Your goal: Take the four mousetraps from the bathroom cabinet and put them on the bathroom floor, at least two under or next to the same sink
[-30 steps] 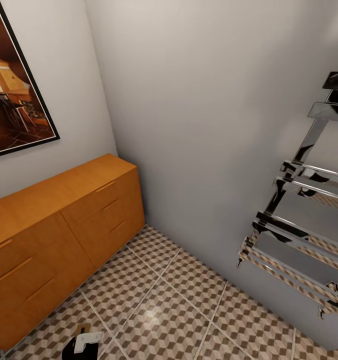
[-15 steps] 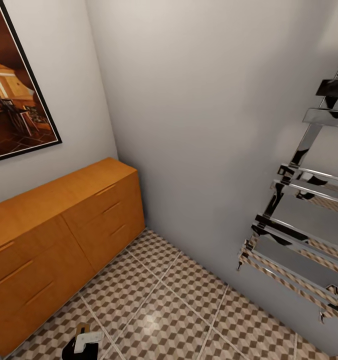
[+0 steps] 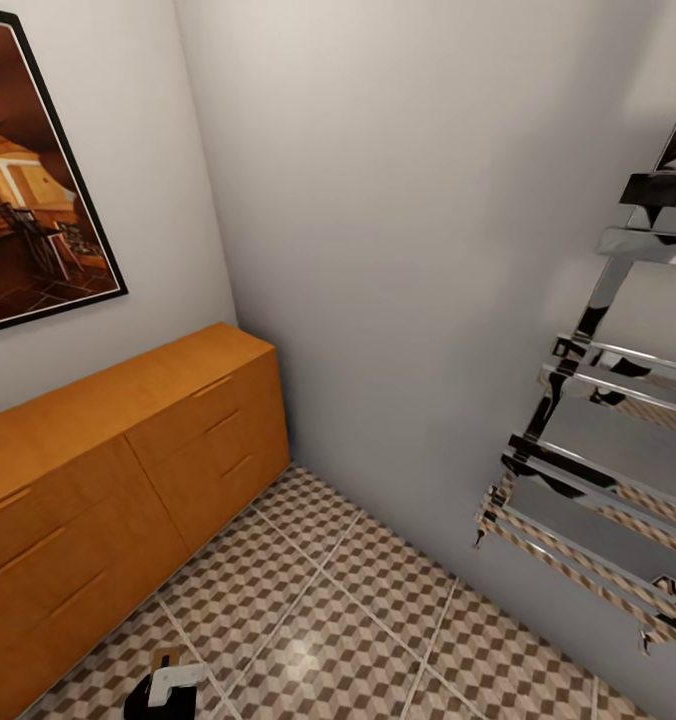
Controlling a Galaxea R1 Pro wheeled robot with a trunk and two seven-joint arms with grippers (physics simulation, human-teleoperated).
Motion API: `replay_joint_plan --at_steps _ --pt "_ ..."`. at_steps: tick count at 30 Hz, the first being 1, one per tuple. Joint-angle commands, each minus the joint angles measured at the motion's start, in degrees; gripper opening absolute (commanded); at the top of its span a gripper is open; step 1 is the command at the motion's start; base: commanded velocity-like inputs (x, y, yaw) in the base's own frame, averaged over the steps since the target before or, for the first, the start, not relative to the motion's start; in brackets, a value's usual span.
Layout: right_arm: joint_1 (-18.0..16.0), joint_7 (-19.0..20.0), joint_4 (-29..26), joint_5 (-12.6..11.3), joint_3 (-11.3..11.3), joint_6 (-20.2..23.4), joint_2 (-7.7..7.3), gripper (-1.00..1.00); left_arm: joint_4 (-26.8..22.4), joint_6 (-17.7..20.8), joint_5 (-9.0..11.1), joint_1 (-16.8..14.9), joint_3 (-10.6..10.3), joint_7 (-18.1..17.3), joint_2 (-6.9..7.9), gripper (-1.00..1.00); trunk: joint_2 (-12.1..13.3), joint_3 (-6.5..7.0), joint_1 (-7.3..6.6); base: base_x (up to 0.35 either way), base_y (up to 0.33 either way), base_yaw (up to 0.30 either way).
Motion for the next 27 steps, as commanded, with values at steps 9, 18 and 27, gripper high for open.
replay_joint_plan --at_steps 9,18,27 --pt "0.0 -0.7 0.1 0.4 0.3 -0.1 -0.01 -1.00 0.2 0.3 -0.2 -0.1 -0.5 0.5 -0.05 -1.00 -0.1 0.73 0.03 0.000 0.000 0.000" --pt "0.0 -0.7 0.0 0.3 0.3 -0.1 -0.01 -1.00 0.2 1.8 -0.2 -0.1 -0.5 0.5 -0.04 -1.00 -0.1 1.57 0.03 0.000 0.000 0.000" --pt "0.0 -0.7 0.0 0.3 0.3 -0.1 -0.01 -1.00 0.2 1.8 -0.2 -0.1 -0.5 0.5 -0.04 -1.00 -0.1 2.41 0.03 0.000 0.000 0.000"
